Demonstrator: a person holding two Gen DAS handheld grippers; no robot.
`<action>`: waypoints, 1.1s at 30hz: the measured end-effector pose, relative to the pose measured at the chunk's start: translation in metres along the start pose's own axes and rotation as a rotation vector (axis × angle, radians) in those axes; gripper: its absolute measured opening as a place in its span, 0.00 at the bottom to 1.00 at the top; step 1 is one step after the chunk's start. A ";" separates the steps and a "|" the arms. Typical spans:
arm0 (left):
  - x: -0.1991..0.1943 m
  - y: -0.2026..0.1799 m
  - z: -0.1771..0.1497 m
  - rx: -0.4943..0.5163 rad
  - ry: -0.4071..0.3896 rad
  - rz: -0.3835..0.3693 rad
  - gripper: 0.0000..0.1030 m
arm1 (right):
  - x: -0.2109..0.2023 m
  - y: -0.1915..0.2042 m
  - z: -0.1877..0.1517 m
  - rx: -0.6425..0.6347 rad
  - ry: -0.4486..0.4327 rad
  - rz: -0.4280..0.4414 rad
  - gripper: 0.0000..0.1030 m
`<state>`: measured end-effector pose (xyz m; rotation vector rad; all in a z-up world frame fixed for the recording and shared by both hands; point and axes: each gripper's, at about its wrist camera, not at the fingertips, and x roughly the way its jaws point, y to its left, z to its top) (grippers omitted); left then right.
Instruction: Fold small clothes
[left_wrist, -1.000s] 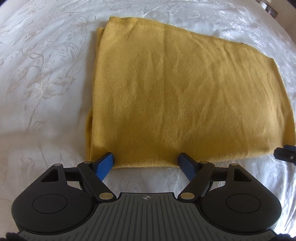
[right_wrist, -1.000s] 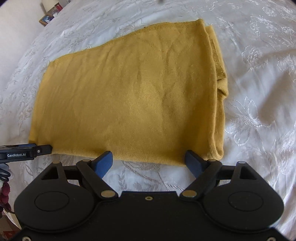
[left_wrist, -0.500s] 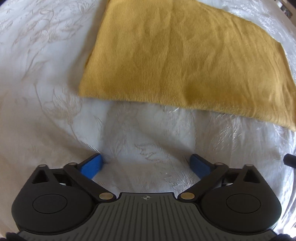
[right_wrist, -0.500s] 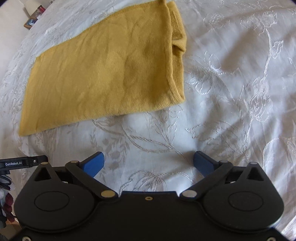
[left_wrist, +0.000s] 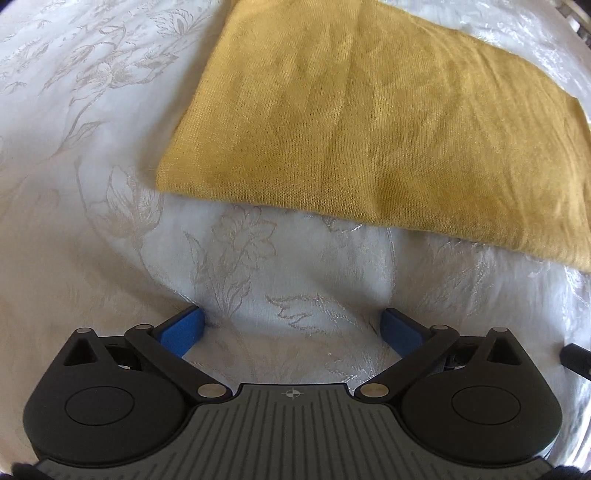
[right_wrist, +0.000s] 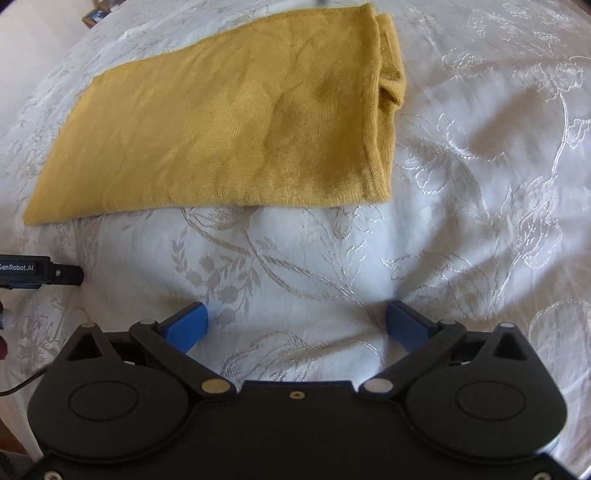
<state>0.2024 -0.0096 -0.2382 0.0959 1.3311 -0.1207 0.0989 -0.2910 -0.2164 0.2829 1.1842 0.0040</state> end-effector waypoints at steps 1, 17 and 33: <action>0.000 -0.001 -0.002 0.001 -0.005 0.001 1.00 | -0.001 -0.004 0.002 0.001 0.016 0.025 1.00; -0.049 -0.033 -0.012 -0.003 -0.063 -0.010 0.64 | -0.024 -0.104 0.091 0.209 -0.141 0.296 0.83; -0.026 -0.091 0.115 0.116 -0.131 -0.005 0.64 | 0.039 -0.112 0.145 0.290 -0.073 0.518 0.91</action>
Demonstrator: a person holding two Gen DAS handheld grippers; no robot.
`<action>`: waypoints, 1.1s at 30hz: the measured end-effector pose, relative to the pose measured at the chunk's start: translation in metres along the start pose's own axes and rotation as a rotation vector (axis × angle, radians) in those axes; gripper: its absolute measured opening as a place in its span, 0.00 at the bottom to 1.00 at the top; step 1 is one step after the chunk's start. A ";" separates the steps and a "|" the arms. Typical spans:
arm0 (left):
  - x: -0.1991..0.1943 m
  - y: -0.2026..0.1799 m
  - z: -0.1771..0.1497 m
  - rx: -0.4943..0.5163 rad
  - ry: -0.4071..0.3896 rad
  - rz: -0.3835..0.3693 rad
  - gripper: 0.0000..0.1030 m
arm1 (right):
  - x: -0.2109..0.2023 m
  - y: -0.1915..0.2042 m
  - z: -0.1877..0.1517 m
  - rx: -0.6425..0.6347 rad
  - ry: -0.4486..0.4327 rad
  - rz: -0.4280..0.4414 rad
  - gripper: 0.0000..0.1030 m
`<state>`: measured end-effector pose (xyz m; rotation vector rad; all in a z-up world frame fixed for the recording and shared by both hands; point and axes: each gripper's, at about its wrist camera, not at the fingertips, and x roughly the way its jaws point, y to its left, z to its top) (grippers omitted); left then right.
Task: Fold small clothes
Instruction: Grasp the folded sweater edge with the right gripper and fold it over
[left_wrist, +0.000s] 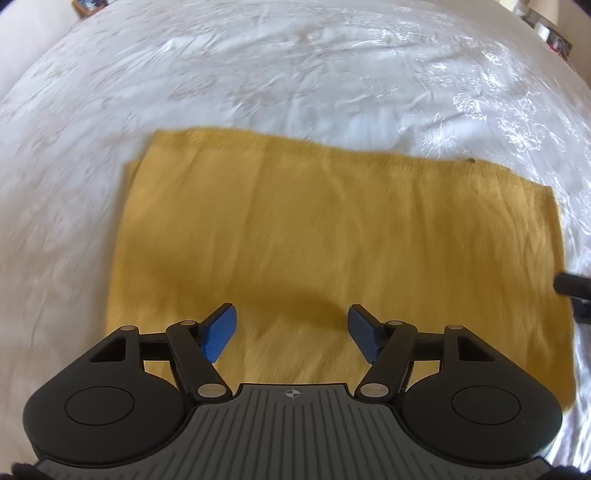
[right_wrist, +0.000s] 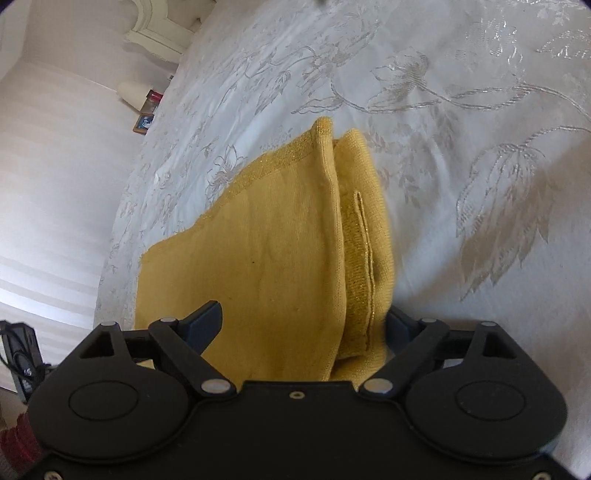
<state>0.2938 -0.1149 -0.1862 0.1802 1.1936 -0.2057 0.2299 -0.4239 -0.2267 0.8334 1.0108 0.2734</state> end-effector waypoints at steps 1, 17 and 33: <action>0.004 -0.004 0.007 0.010 -0.001 0.001 0.64 | -0.001 -0.001 -0.001 -0.003 0.001 0.008 0.91; 0.054 -0.031 0.034 0.095 0.088 0.045 0.80 | -0.007 -0.003 -0.009 -0.016 -0.028 0.028 0.93; -0.030 0.021 -0.060 -0.028 0.032 0.060 0.76 | -0.010 0.007 -0.010 -0.037 0.046 -0.099 0.24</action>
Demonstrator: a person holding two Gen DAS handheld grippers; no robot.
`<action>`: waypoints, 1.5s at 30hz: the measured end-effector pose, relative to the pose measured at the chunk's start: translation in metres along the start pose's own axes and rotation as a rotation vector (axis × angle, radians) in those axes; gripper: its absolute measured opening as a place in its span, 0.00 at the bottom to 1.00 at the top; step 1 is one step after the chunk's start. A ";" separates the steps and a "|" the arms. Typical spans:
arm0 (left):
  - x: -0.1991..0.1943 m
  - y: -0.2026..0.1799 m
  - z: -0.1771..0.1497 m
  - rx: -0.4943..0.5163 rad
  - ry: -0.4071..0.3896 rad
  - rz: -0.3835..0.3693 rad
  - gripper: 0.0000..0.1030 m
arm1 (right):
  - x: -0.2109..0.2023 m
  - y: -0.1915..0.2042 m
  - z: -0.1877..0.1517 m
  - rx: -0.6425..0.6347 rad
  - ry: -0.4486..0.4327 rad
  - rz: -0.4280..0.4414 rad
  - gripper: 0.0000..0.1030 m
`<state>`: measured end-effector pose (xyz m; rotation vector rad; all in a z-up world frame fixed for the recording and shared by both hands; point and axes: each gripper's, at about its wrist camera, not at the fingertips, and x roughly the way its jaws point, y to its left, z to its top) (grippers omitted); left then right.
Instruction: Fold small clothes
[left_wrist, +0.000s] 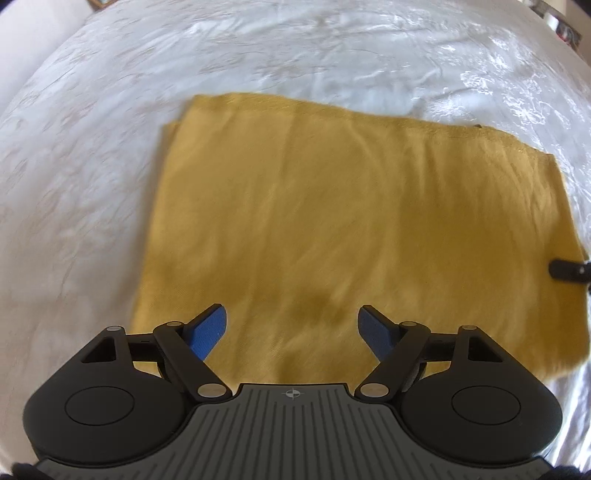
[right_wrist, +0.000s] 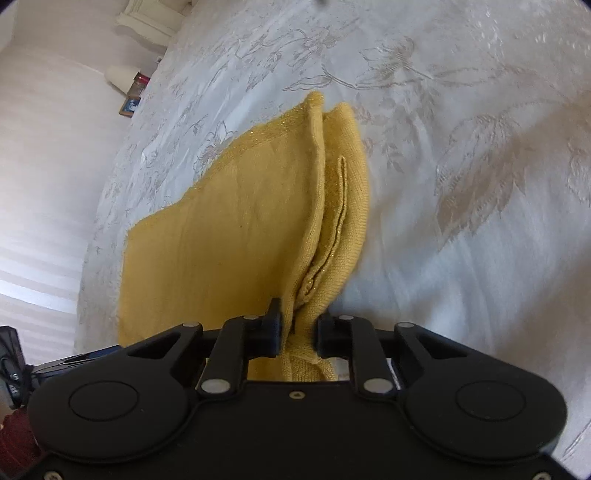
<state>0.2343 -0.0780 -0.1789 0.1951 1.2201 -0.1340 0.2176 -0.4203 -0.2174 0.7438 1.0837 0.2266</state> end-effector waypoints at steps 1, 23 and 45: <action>-0.003 0.007 -0.005 -0.007 -0.003 0.007 0.76 | -0.001 0.008 0.000 -0.020 -0.003 -0.023 0.24; -0.013 0.151 -0.025 -0.071 -0.034 -0.086 0.76 | 0.054 0.212 -0.001 -0.112 -0.035 -0.023 0.22; 0.008 0.216 0.018 -0.083 -0.040 -0.193 0.75 | 0.136 0.310 -0.048 -0.280 0.095 0.013 0.29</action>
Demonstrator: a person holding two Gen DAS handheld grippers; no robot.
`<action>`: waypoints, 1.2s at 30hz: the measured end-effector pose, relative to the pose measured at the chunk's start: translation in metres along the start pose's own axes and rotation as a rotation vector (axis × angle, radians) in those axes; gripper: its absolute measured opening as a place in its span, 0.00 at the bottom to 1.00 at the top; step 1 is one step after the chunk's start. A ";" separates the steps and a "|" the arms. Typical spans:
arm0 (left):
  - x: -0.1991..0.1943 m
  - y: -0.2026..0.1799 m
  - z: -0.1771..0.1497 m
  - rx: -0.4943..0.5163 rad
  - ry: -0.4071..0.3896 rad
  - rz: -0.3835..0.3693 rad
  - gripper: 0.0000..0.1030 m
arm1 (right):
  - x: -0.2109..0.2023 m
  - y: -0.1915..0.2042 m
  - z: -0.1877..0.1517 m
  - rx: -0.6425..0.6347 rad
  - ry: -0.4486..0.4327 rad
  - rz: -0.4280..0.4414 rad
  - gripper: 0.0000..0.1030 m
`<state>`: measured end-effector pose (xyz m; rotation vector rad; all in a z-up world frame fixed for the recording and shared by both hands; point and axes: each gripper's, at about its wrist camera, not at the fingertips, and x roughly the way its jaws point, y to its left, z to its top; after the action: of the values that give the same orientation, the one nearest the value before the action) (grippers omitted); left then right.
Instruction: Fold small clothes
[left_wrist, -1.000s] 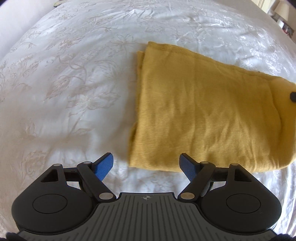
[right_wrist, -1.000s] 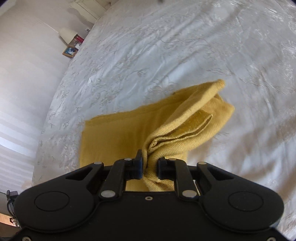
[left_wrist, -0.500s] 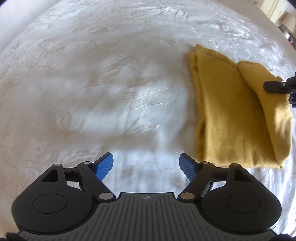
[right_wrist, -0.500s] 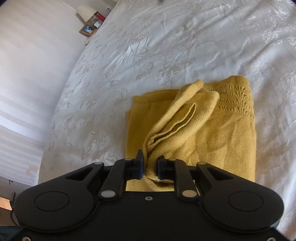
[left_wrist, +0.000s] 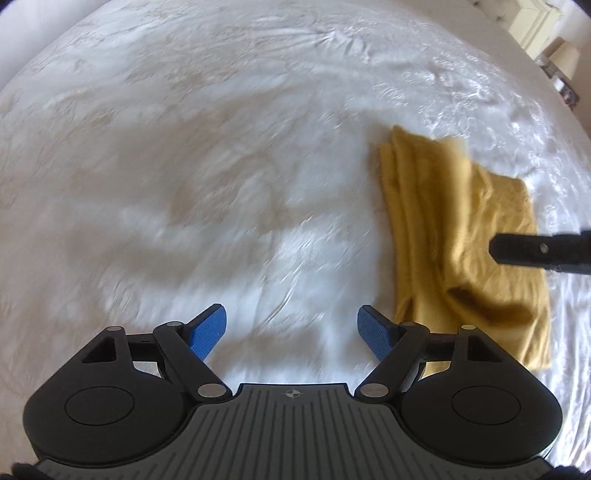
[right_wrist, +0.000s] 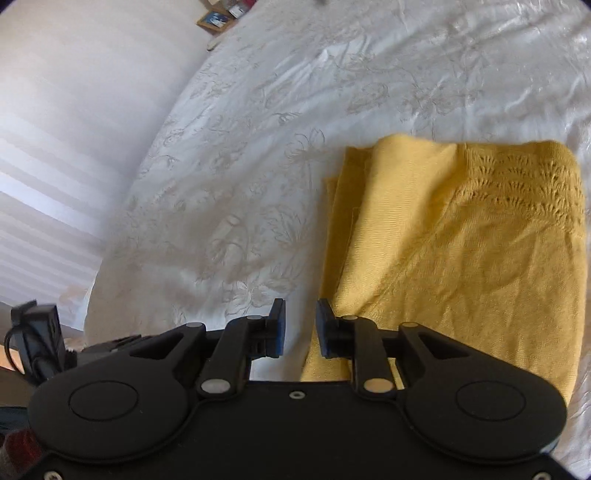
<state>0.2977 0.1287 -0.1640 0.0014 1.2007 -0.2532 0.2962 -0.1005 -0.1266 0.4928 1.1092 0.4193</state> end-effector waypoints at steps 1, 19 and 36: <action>0.001 -0.004 0.006 0.013 -0.004 -0.011 0.75 | -0.006 0.001 -0.001 -0.018 -0.015 -0.015 0.29; 0.034 -0.059 0.071 0.046 0.046 -0.195 0.75 | 0.017 0.053 -0.084 -0.567 0.074 -0.301 0.60; 0.072 -0.090 0.077 -0.070 0.163 -0.410 0.78 | -0.053 0.019 -0.059 -0.301 -0.133 -0.299 0.10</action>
<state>0.3756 0.0169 -0.1906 -0.2920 1.3661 -0.5786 0.2196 -0.1041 -0.0977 0.0851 0.9525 0.2795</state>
